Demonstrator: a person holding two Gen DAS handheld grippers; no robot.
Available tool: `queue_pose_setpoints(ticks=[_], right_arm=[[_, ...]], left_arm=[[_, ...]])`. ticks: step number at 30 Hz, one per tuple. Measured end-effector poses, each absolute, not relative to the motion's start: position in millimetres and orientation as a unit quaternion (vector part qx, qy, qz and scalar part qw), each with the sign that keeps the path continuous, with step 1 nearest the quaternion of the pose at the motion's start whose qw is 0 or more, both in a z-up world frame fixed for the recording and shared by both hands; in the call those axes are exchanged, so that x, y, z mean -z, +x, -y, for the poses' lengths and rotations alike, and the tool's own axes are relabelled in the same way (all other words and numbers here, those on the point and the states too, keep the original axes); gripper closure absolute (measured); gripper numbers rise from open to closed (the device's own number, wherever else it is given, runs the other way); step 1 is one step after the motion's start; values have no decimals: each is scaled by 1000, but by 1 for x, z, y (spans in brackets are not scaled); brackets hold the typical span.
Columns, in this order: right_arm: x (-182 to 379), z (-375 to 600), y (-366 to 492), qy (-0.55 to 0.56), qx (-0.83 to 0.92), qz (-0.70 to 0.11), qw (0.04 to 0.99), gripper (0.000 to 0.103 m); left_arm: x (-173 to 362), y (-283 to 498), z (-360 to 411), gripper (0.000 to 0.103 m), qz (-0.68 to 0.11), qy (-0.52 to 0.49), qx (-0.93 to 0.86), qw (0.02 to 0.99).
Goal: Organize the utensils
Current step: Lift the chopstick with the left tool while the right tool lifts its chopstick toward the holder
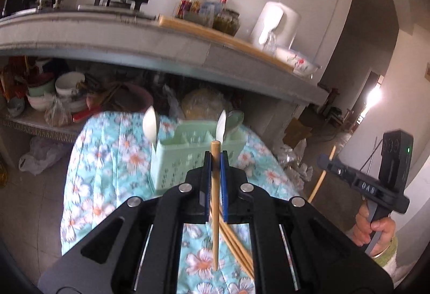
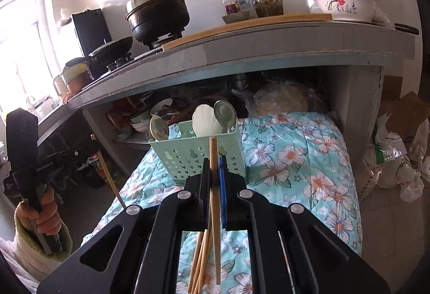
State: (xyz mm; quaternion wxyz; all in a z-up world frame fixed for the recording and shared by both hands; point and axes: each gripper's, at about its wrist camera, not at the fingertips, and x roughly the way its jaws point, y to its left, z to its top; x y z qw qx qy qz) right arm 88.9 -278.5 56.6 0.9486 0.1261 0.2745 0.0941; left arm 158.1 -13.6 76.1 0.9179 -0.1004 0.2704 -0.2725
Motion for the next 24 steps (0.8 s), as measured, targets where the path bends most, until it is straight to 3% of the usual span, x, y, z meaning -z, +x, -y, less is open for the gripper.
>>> queue_pose_setpoints(ticks=[12, 24], right_arm=[[-68, 286, 77, 132, -96, -257, 953, 97], [-48, 301, 99, 145, -94, -277, 945, 97]], left_arm=[[-164, 201, 9, 97, -118, -144, 238, 953], [-132, 285, 40, 97, -122, -131, 190, 965]])
